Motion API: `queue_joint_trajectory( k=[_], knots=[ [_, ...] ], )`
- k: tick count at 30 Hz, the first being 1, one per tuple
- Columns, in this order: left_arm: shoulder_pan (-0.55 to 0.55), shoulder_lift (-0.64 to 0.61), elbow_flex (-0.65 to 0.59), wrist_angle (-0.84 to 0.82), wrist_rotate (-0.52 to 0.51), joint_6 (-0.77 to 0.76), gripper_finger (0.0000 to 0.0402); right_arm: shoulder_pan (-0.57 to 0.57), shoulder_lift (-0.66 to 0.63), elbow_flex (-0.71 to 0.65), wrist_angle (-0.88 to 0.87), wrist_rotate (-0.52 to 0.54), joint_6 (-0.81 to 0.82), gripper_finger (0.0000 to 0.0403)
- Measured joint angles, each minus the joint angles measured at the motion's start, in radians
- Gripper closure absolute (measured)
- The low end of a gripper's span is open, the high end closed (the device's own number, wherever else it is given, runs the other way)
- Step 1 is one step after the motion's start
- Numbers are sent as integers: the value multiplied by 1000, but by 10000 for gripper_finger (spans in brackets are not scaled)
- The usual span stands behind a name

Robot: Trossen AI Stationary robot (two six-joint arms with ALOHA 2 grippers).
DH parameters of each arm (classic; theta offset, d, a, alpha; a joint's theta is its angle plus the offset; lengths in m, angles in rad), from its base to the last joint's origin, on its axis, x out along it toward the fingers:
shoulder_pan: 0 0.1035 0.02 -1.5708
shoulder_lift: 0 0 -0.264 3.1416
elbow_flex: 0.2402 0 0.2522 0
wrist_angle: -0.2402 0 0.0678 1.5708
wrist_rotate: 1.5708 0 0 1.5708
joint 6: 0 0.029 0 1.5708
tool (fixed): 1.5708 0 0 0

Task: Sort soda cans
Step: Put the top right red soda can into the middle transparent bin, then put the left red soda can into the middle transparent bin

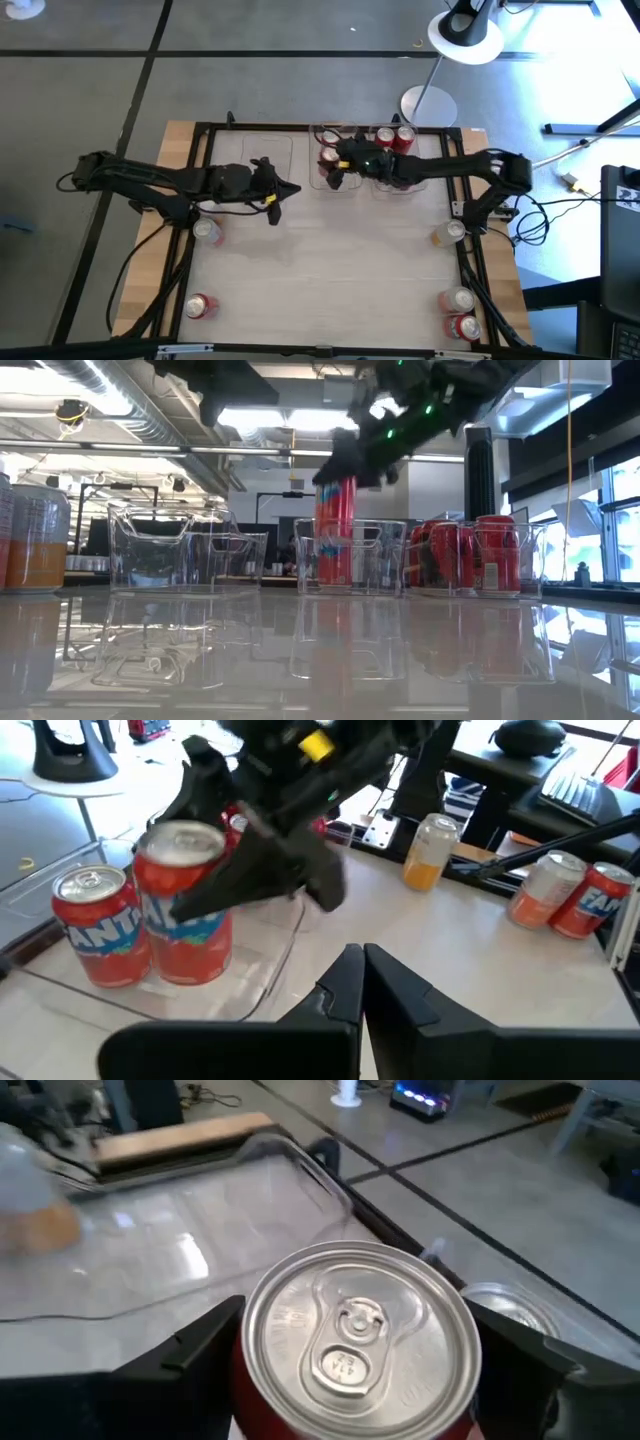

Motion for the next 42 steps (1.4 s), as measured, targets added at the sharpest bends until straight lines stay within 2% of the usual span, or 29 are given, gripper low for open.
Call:
queue_joint_trajectory(
  k=[6,13,20,29,35,42],
  knots=[
    [-4,0,-1,2,-1,33,400,-44,97,-1,75,-66,45,114],
    [-22,0,-1,8,-1,51,400,-48,176,-1,124,-67,44,114],
    [-34,0,-1,11,-1,49,400,-46,188,-1,132,-67,28,111],
    [-34,0,-1,10,-1,48,400,-46,222,1,152,-67,24,54],
    [-34,0,-1,5,-1,43,400,-46,207,0,118,-66,21,40],
    [-34,0,-1,0,-1,47,400,-46,67,1,13,-65,-9,45]
  ],
)
